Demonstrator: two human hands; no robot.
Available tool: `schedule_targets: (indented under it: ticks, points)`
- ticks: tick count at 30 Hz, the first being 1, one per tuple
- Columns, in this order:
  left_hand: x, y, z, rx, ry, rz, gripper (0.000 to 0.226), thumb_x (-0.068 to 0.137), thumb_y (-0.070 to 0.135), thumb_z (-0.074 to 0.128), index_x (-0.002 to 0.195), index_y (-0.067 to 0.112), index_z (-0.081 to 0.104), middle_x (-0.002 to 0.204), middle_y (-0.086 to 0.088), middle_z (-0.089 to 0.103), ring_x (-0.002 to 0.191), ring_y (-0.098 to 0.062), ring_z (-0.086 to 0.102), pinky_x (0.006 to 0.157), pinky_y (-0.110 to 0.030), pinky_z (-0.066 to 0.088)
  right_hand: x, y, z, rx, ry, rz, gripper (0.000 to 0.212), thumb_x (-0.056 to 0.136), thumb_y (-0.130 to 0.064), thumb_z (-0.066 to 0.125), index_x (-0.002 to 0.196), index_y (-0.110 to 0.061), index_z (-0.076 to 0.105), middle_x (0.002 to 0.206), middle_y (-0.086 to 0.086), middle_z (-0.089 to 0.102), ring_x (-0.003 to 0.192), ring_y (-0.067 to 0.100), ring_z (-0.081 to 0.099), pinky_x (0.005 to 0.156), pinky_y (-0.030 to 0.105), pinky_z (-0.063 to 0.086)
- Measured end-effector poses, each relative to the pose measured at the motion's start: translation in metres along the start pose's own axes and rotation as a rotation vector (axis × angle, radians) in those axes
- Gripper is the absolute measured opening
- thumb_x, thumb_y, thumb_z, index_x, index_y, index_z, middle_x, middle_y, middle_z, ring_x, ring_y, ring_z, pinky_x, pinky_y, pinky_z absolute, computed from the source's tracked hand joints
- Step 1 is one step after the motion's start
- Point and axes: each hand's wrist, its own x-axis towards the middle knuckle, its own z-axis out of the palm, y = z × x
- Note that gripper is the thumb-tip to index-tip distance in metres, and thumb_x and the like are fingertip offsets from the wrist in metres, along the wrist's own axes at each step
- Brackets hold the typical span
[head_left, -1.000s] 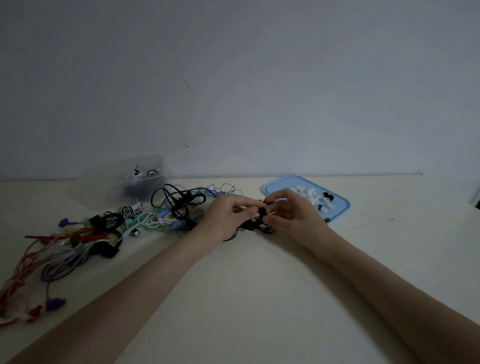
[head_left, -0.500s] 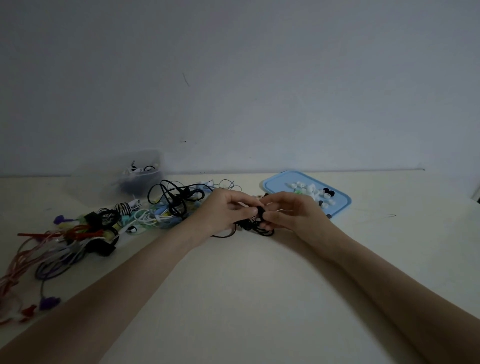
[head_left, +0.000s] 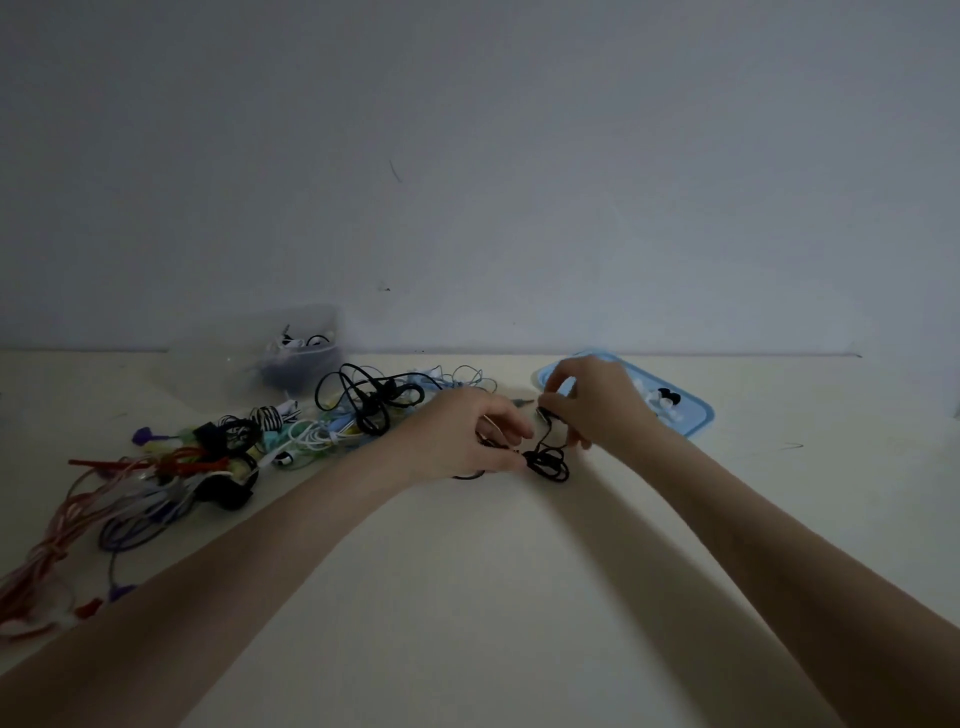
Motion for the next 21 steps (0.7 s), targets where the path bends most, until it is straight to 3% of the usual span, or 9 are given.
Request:
schedule_targets:
  ticks: [4, 8, 12, 14, 16, 18, 21]
  points:
    - [-0.004, 0.001, 0.003, 0.149, -0.011, 0.074, 0.026, 0.077, 0.009, 0.071, 0.102, 0.017, 0.069, 0.093, 0.008, 0.066, 0.085, -0.001, 0.059, 0.071, -0.005, 0.042, 0.006, -0.011, 0.017, -0.436, -0.062, -0.02, 0.007, 0.083, -0.002, 0.053, 0.084, -0.007, 0.049, 0.074, 0.011, 0.051, 0.076, 0.031, 0.057, 0.047, 0.026, 0.032]
    - [-0.007, 0.004, -0.012, 0.105, 0.133, 0.12, 0.021, 0.078, 0.009, 0.07, 0.098, 0.017, 0.071, 0.089, 0.008, 0.068, 0.085, -0.003, 0.061, 0.08, -0.015, 0.046, 0.009, -0.025, 0.009, -0.449, 0.029, -0.005, 0.014, 0.082, 0.0, 0.054, 0.095, -0.004, 0.057, 0.099, 0.016, 0.06, 0.091, 0.033, 0.059, 0.066, 0.031, 0.045]
    - [-0.01, 0.005, -0.072, 0.05, 0.291, 0.122, 0.017, 0.081, 0.01, 0.069, 0.094, 0.019, 0.07, 0.088, 0.008, 0.068, 0.084, -0.004, 0.063, 0.082, -0.015, 0.047, 0.03, -0.073, -0.009, -0.148, 0.172, -0.132, 0.014, 0.076, -0.004, 0.062, 0.087, -0.013, 0.061, 0.092, 0.011, 0.064, 0.08, 0.028, 0.064, 0.07, 0.035, 0.052]
    - [-0.015, -0.001, -0.104, 0.052, 0.379, 0.111, 0.019, 0.081, 0.009, 0.068, 0.093, 0.024, 0.068, 0.089, 0.012, 0.067, 0.088, -0.001, 0.063, 0.084, -0.013, 0.046, 0.045, -0.102, -0.005, 0.04, 0.139, -0.214, 0.011, 0.079, -0.004, 0.063, 0.086, -0.012, 0.06, 0.081, 0.011, 0.064, 0.058, 0.015, 0.065, 0.055, 0.029, 0.055]
    - [-0.021, -0.016, -0.132, 0.078, 0.486, 0.088, 0.022, 0.081, 0.006, 0.067, 0.095, 0.024, 0.066, 0.089, 0.011, 0.067, 0.086, 0.003, 0.061, 0.082, -0.011, 0.044, 0.064, -0.132, 0.011, 0.194, 0.054, -0.243, 0.009, 0.082, -0.003, 0.063, 0.088, -0.008, 0.06, 0.066, 0.008, 0.061, 0.034, 0.002, 0.053, 0.037, 0.018, 0.043]
    - [-0.027, -0.033, -0.151, 0.125, 0.572, 0.044, 0.021, 0.081, 0.004, 0.067, 0.094, 0.021, 0.066, 0.089, 0.007, 0.066, 0.084, 0.002, 0.06, 0.078, -0.007, 0.043, 0.08, -0.155, 0.032, 0.341, -0.032, -0.201, 0.007, 0.084, -0.003, 0.062, 0.09, -0.006, 0.059, 0.059, 0.008, 0.058, 0.032, 0.003, 0.05, 0.035, 0.016, 0.038]
    - [-0.031, -0.065, -0.171, 0.209, 0.624, -0.052, 0.019, 0.081, 0.003, 0.066, 0.094, 0.016, 0.067, 0.092, 0.003, 0.066, 0.085, -0.007, 0.061, 0.072, -0.003, 0.041, 0.103, -0.178, 0.071, 0.483, -0.121, -0.124, 0.004, 0.086, -0.005, 0.061, 0.087, -0.007, 0.058, 0.063, 0.009, 0.06, 0.044, 0.012, 0.055, 0.039, 0.018, 0.042]
